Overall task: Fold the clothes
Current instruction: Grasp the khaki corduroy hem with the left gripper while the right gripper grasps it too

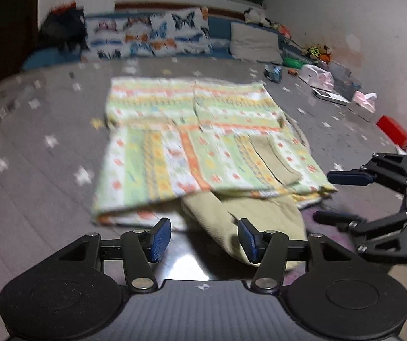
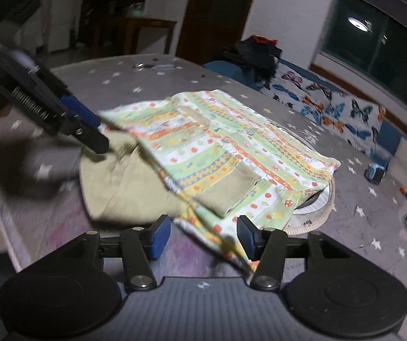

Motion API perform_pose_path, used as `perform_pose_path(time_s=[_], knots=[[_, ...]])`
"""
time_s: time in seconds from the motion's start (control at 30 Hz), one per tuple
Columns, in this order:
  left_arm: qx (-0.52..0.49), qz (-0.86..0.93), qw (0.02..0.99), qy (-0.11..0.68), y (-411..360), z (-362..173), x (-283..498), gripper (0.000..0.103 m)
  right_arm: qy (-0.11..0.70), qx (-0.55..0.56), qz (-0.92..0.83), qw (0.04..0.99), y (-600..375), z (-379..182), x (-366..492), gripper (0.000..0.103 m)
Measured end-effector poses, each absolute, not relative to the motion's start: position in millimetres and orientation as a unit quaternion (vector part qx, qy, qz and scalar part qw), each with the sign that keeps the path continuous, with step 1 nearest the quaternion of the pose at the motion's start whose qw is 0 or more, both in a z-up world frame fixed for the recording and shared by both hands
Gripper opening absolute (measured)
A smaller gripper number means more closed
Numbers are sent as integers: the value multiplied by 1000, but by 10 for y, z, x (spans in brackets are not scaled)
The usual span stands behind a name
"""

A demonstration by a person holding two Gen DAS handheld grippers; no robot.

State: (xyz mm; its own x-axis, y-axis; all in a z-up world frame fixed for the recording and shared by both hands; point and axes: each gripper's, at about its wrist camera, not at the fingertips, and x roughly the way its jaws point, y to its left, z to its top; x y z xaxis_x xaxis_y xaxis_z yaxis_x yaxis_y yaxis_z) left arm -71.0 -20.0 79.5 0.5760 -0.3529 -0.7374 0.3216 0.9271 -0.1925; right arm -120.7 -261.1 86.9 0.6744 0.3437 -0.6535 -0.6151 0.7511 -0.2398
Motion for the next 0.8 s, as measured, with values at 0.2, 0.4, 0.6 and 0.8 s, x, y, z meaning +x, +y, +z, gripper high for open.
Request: perform_pose_path(time_s=[0.2, 0.4, 0.6, 0.8], knots=[[-28, -210, 876, 434, -326, 743, -641, 14, 276, -270, 281, 878, -2541, 748, -1342, 61], [-45, -230, 885, 402, -313, 1039, -495, 9, 256, -269, 299, 879, -2416, 694, -1294, 64], [-85, -244, 880, 398, -253, 1186, -201, 9, 216, -264, 308, 888, -2262, 689, -1124, 64], [-66, -266, 880, 389, -200, 1191, -189, 15, 248, -211, 314, 892, -2223, 765, -819, 25]])
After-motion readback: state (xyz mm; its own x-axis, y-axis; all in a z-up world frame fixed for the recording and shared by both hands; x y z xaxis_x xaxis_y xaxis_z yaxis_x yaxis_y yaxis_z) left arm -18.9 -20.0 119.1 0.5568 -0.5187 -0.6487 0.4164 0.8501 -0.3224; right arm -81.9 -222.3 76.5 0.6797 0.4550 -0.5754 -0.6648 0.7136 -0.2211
